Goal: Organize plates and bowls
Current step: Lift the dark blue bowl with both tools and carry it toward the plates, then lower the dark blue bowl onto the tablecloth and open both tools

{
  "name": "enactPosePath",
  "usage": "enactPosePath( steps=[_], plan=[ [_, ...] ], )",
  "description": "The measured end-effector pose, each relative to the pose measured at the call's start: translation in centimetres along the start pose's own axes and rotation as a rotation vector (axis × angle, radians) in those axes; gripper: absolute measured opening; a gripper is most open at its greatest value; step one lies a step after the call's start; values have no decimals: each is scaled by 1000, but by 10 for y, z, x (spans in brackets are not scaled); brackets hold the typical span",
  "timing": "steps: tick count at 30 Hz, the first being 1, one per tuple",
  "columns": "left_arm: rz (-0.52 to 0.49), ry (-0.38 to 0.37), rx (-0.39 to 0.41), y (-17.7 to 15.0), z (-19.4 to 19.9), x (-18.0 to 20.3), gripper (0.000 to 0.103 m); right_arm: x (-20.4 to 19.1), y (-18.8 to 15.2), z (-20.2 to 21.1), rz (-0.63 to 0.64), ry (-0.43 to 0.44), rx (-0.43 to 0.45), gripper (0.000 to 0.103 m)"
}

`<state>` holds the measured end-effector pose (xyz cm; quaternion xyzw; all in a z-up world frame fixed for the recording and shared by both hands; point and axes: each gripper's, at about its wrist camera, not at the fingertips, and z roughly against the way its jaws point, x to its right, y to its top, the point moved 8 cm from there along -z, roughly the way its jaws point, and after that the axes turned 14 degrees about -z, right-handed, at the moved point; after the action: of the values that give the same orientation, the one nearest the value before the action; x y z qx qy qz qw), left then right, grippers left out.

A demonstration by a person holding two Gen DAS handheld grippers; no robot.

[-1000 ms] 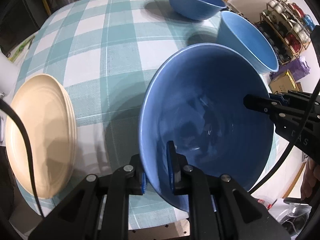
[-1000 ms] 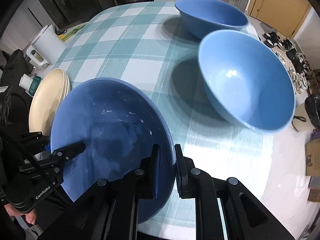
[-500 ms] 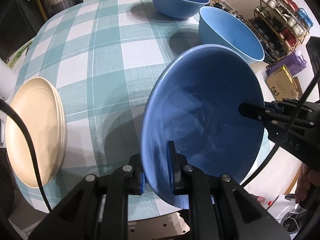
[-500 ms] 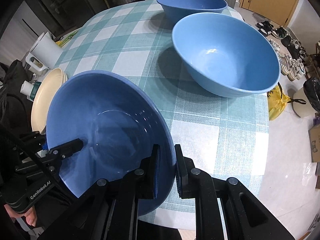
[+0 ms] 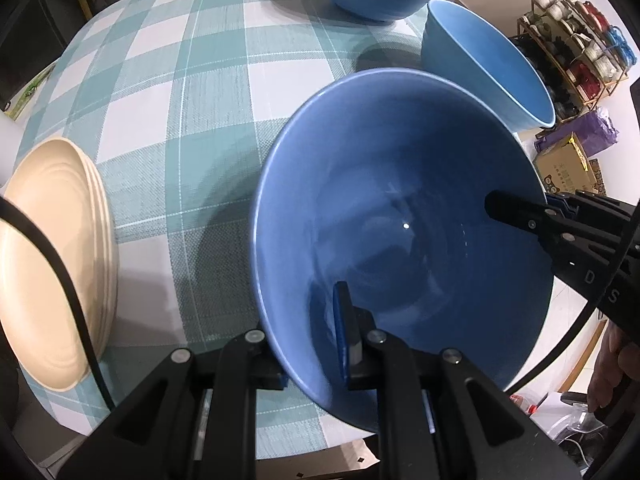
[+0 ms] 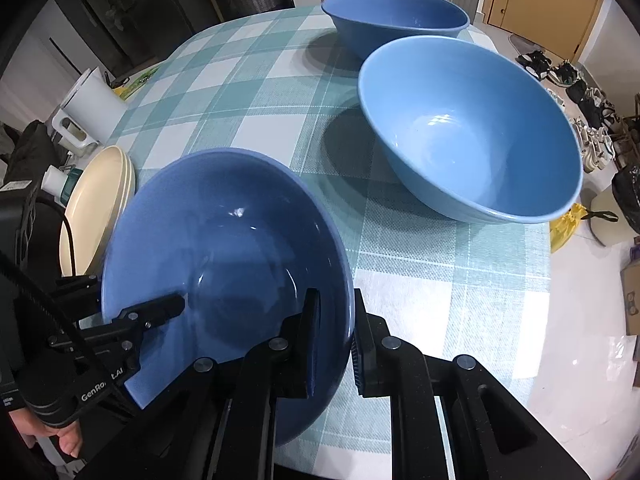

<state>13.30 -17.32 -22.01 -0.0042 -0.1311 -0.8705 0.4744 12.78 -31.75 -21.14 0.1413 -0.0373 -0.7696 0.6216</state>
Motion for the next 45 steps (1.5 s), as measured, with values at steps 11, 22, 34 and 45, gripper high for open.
enactPosePath(
  steps=[11,22,34,45],
  plan=[
    [32,-22,16,7,3,-8,17,4,11,6,-30,2,98,19],
    [72,-3,131,12,38,-30,44,-7,17,42,-39,94,227,24],
    [39,-25,257,12,86,-25,47,-25,13,71,-41,220,290,29],
    [36,110,480,10,116,-37,53,-41,0,111,-182,363,529,62]
  ],
)
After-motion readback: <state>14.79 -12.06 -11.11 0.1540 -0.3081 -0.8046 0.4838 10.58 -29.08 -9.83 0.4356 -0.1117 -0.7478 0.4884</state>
